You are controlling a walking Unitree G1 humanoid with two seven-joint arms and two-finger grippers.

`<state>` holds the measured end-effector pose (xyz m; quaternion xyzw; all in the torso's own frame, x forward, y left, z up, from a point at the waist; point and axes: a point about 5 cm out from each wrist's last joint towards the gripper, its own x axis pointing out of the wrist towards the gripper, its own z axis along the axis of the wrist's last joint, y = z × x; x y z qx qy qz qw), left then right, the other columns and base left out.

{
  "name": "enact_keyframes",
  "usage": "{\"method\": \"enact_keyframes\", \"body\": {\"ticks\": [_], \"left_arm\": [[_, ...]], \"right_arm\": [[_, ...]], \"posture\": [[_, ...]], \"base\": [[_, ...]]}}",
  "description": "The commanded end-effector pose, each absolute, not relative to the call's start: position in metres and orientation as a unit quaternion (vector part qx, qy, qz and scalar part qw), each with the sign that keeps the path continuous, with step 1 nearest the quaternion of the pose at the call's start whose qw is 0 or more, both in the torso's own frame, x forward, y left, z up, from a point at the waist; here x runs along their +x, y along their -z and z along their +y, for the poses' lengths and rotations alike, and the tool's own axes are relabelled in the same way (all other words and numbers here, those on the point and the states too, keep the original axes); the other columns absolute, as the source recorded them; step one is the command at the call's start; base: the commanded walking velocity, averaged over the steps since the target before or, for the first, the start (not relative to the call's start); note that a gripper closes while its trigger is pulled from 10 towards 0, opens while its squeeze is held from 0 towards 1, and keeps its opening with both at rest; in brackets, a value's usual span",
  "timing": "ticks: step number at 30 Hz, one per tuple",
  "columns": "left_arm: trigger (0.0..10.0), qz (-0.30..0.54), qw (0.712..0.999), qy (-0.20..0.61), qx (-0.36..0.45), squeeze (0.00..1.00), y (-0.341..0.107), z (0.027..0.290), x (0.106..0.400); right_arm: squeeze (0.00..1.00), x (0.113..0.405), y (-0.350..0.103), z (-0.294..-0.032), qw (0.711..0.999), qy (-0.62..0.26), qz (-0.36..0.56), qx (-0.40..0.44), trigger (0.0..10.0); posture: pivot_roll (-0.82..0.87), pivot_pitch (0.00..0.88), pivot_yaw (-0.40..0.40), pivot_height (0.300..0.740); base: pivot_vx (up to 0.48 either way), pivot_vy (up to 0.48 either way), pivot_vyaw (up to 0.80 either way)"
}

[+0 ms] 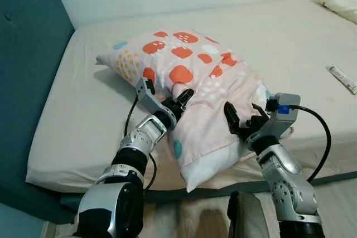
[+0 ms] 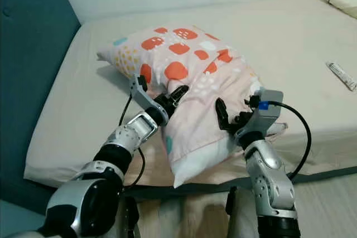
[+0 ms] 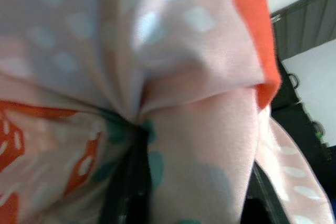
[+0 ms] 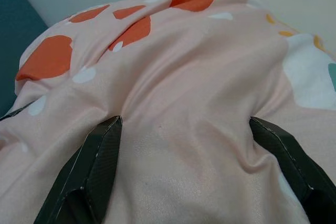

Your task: Clean up the room

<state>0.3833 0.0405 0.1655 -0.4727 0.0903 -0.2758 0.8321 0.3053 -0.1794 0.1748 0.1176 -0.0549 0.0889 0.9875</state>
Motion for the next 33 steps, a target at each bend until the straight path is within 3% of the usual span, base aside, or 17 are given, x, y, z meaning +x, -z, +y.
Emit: {"method": "enact_keyframes", "body": {"ticks": [1,8,11,12,14,16,17,19,23,26,30,33], "left_arm": [[0.0,0.140,0.797,0.312,-0.498,0.00,-0.160,0.005,0.371],[0.0,0.154,0.788,0.324,-0.500,0.00,-0.158,-0.008,0.366],[0.0,0.139,0.796,0.334,-0.485,0.00,-0.167,-0.007,0.370],[0.0,0.109,0.820,0.339,-0.449,0.00,-0.184,0.000,0.379],[0.0,0.102,0.825,0.339,-0.440,0.00,-0.188,0.002,0.381],[0.0,0.036,0.881,0.336,-0.330,0.00,-0.222,0.023,0.398],[0.0,0.036,0.881,0.336,-0.330,0.00,-0.222,0.023,0.398],[0.0,-0.021,0.919,0.312,-0.240,0.00,-0.254,0.046,0.410],[0.0,-0.056,0.944,0.271,-0.182,0.00,-0.278,0.069,0.418],[0.0,-0.092,0.973,0.194,-0.080,0.00,-0.303,0.101,0.425],[0.0,-0.095,0.986,0.135,-0.006,0.00,-0.308,0.123,0.428],[0.0,-0.083,0.994,0.064,0.033,0.00,-0.306,0.155,0.429]], "right_arm": [[0.00,0.306,-0.174,-0.173,0.986,-0.103,-0.050,0.119,10.0],[0.00,0.308,-0.175,-0.174,0.986,-0.102,-0.054,0.117,10.0],[0.00,0.309,-0.176,-0.173,0.987,-0.102,-0.055,0.115,10.0],[0.00,0.310,-0.177,-0.174,0.987,-0.100,-0.057,0.115,10.0],[0.00,0.310,-0.177,-0.174,0.987,-0.100,-0.058,0.115,10.0],[0.00,0.312,-0.179,-0.175,0.986,-0.100,-0.062,0.115,10.0],[0.00,0.312,-0.179,-0.175,0.986,-0.100,-0.062,0.115,10.0],[0.00,0.314,-0.181,-0.175,0.986,-0.100,-0.067,0.115,10.0],[0.00,0.314,-0.183,-0.175,0.986,-0.099,-0.070,0.115,10.0],[0.00,0.313,-0.183,-0.176,0.986,-0.097,-0.073,0.116,10.0],[0.00,0.312,-0.183,-0.175,0.986,-0.096,-0.074,0.116,10.0],[0.00,0.311,-0.183,-0.173,0.985,-0.097,-0.076,0.117,10.0]], "posture": [[0.03,0.148,0.093,0.476],[0.02,0.135,0.094,0.476],[0.02,0.131,0.095,0.476],[0.02,0.124,0.096,0.476],[0.02,0.124,0.096,0.476],[0.02,0.112,0.096,0.476],[0.02,0.112,0.096,0.476],[0.03,0.103,0.099,0.476],[0.03,0.097,0.102,0.476],[0.02,0.097,0.106,0.476],[0.02,0.096,0.111,0.476],[0.01,0.099,0.115,0.476]], "base": [[0.000,0.000,0.00],[0.000,0.000,0.00],[0.000,0.000,0.00],[0.000,0.000,0.00],[0.000,0.000,0.00],[0.000,0.000,0.00],[0.000,0.000,0.00],[0.000,0.000,0.00],[0.000,0.000,0.00],[0.000,0.000,0.00],[0.000,0.000,0.00],[0.000,0.000,0.00]]}}
